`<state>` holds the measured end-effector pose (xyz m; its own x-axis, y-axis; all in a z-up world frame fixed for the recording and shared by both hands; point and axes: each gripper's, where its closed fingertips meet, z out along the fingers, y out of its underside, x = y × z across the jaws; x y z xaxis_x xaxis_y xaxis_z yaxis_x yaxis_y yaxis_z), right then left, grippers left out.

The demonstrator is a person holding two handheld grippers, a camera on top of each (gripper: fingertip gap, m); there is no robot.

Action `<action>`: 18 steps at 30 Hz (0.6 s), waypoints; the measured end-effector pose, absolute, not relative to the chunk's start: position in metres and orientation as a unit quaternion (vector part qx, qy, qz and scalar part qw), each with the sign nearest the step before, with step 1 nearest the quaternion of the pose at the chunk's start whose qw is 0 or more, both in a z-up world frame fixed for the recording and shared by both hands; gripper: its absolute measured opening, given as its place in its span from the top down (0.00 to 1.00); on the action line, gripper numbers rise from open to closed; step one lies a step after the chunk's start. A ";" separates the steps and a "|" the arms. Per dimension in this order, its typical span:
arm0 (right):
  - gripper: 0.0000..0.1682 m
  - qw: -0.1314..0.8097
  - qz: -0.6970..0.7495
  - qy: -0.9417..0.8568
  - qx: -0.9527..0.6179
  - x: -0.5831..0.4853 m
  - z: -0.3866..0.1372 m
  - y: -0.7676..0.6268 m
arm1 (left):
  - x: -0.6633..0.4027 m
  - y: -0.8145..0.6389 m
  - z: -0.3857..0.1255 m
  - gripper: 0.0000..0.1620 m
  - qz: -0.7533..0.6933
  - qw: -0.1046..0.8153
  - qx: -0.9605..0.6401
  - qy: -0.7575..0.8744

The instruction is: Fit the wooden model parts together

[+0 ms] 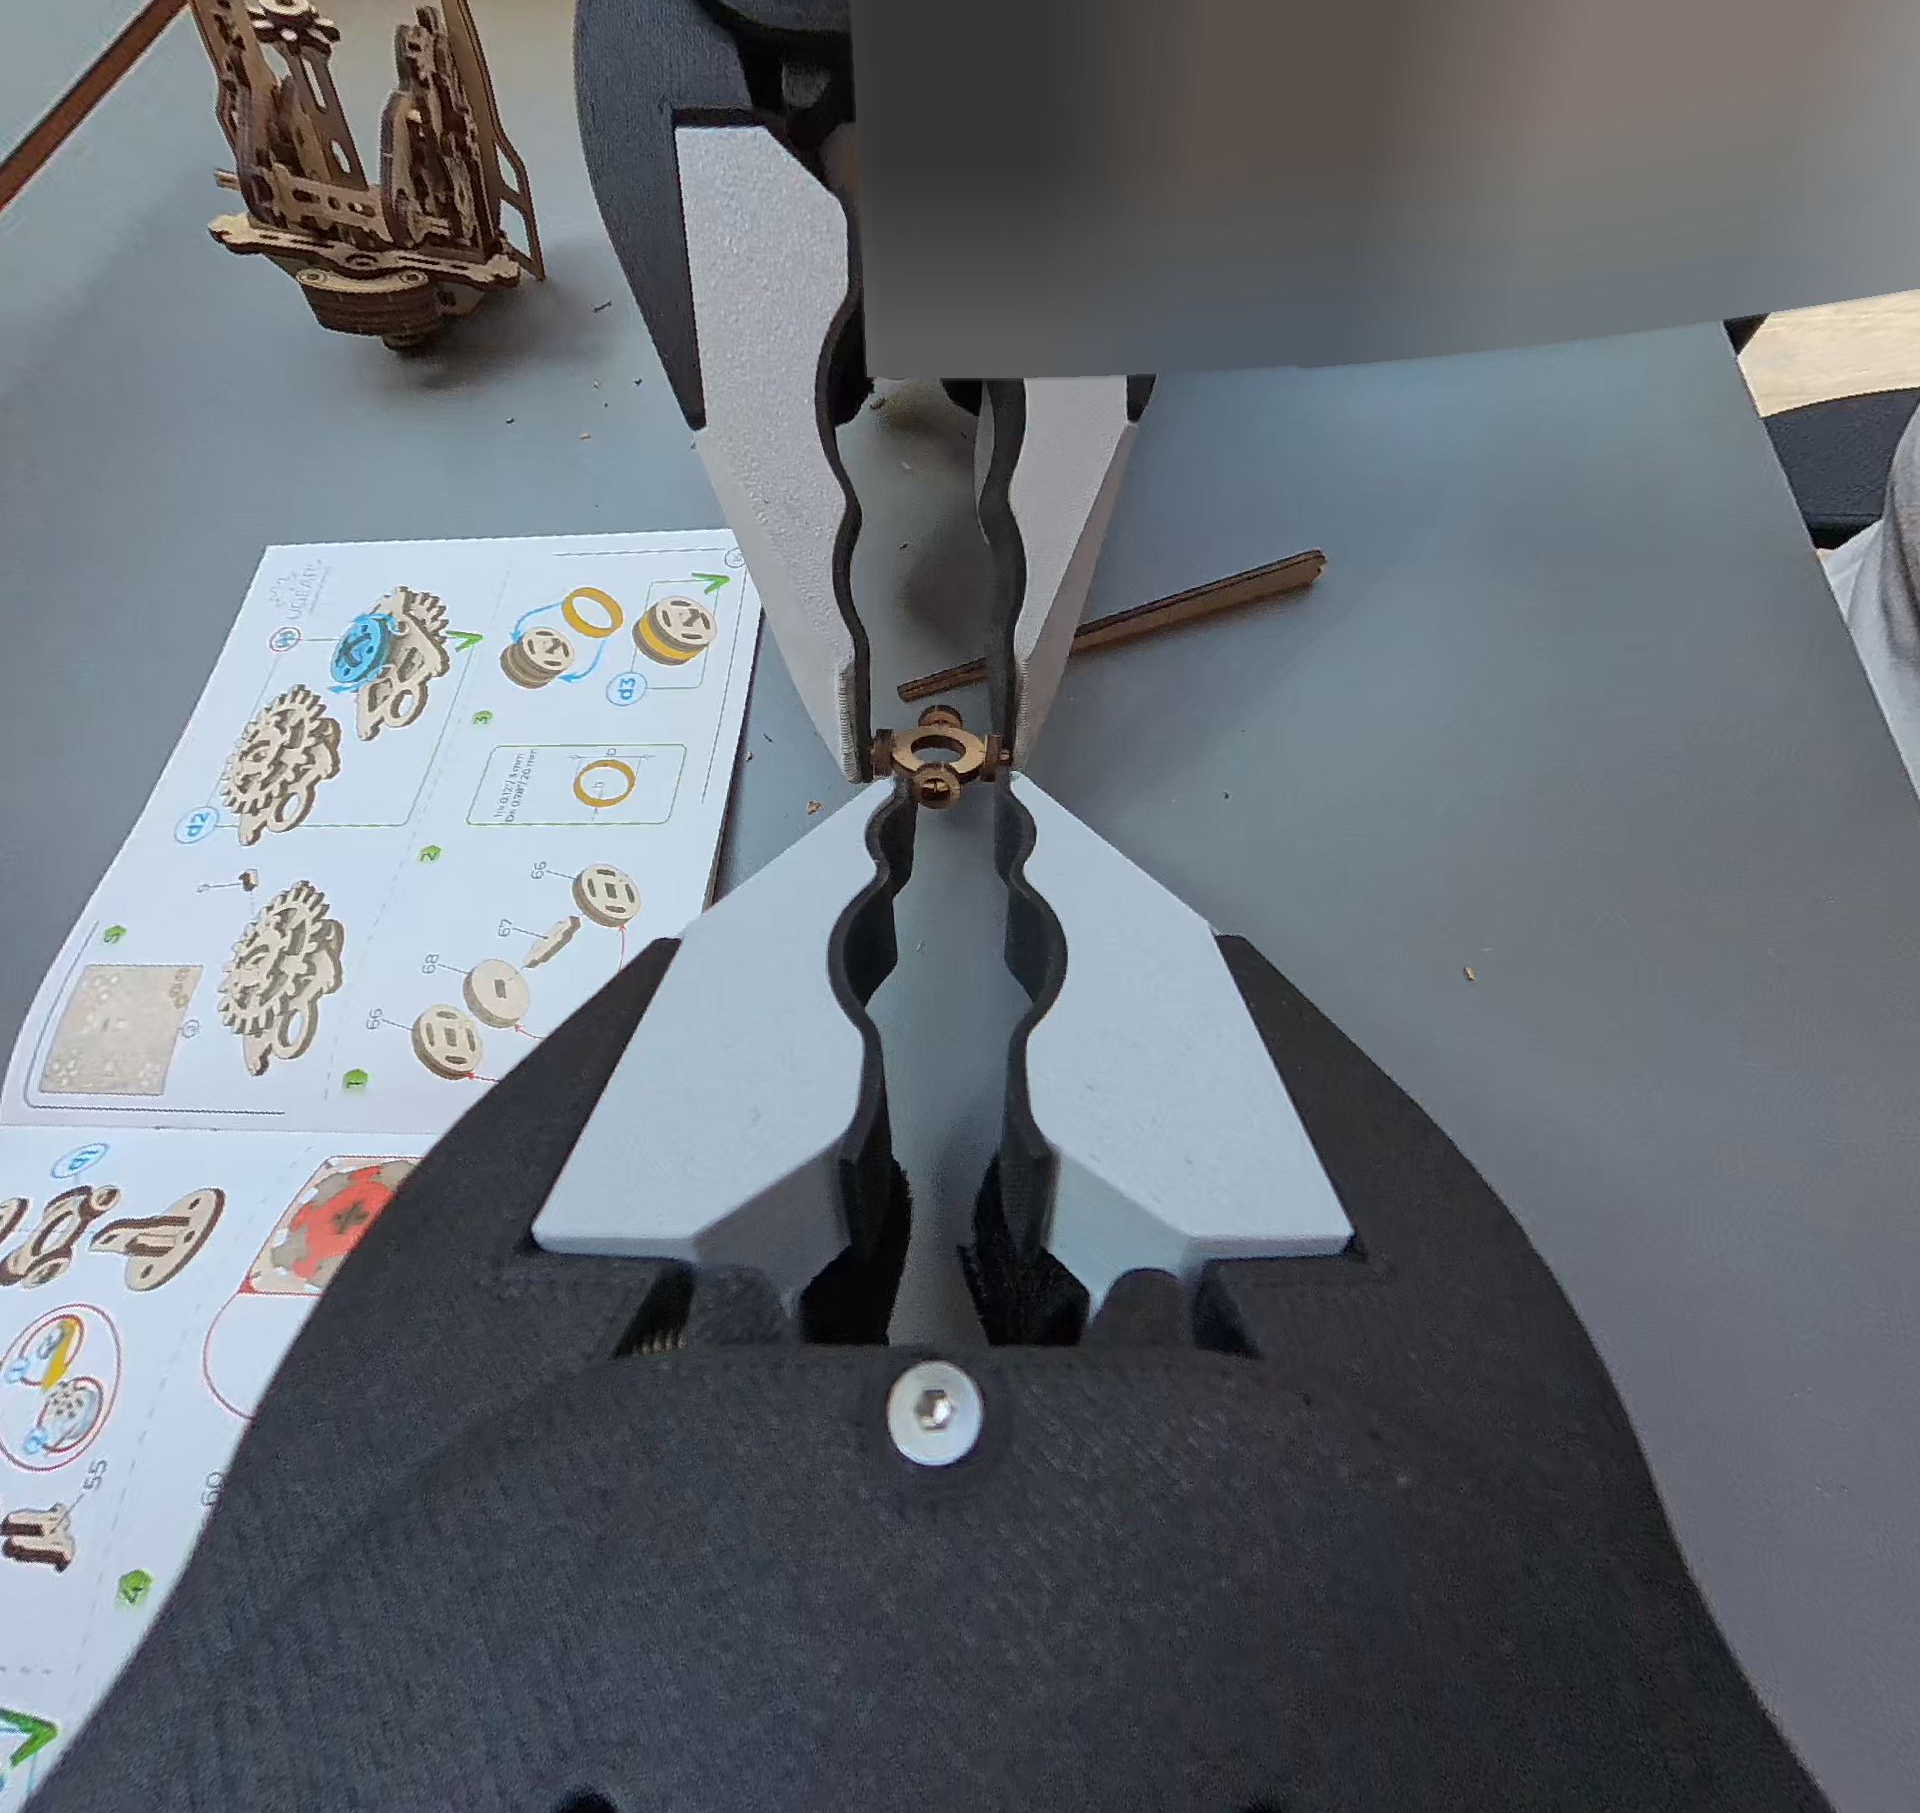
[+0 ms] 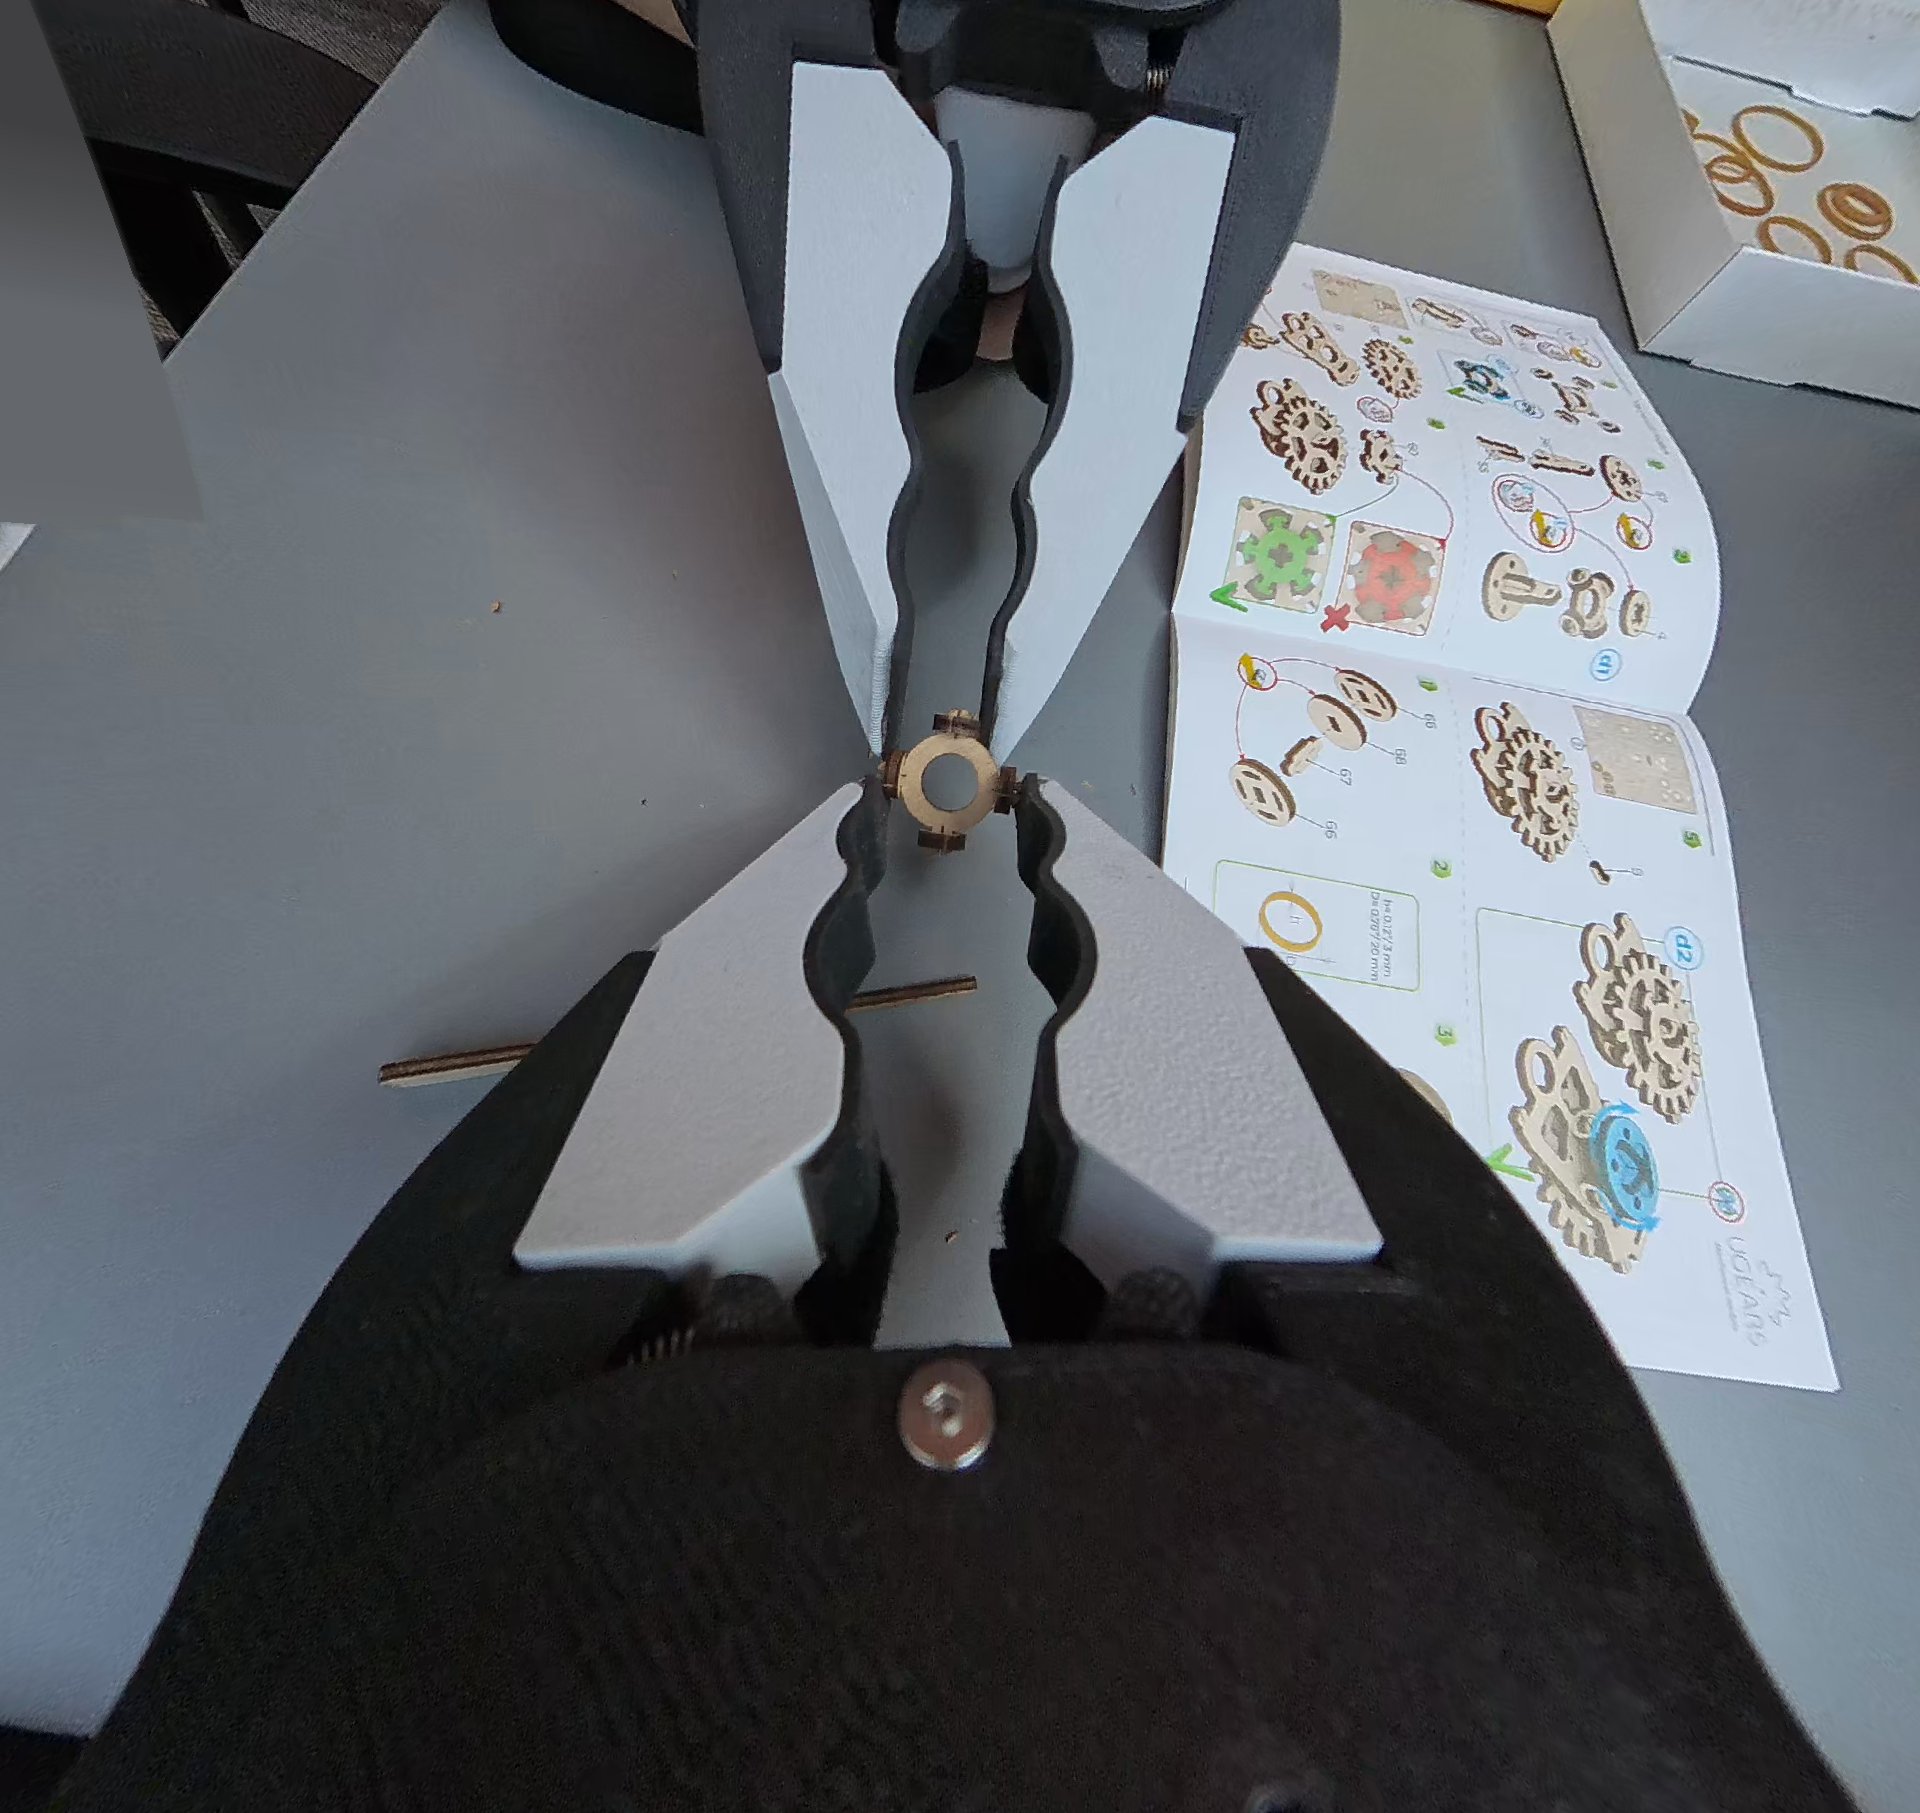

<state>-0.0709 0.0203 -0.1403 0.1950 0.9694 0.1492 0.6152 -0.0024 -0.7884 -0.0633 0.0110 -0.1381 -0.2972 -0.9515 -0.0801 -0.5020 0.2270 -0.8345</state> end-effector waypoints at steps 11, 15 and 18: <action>0.86 0.384 0.212 -0.602 -0.667 -0.070 -0.142 0.020 | -0.063 0.011 -0.140 0.92 -0.356 0.314 -0.500 0.724; 0.86 0.403 0.203 -0.604 -0.657 -0.070 -0.137 0.022 | -0.063 0.012 -0.135 0.92 -0.358 0.325 -0.495 0.722; 0.85 0.439 0.214 -0.595 -0.638 -0.070 -0.124 0.024 | -0.062 0.014 -0.124 0.92 -0.360 0.360 -0.479 0.715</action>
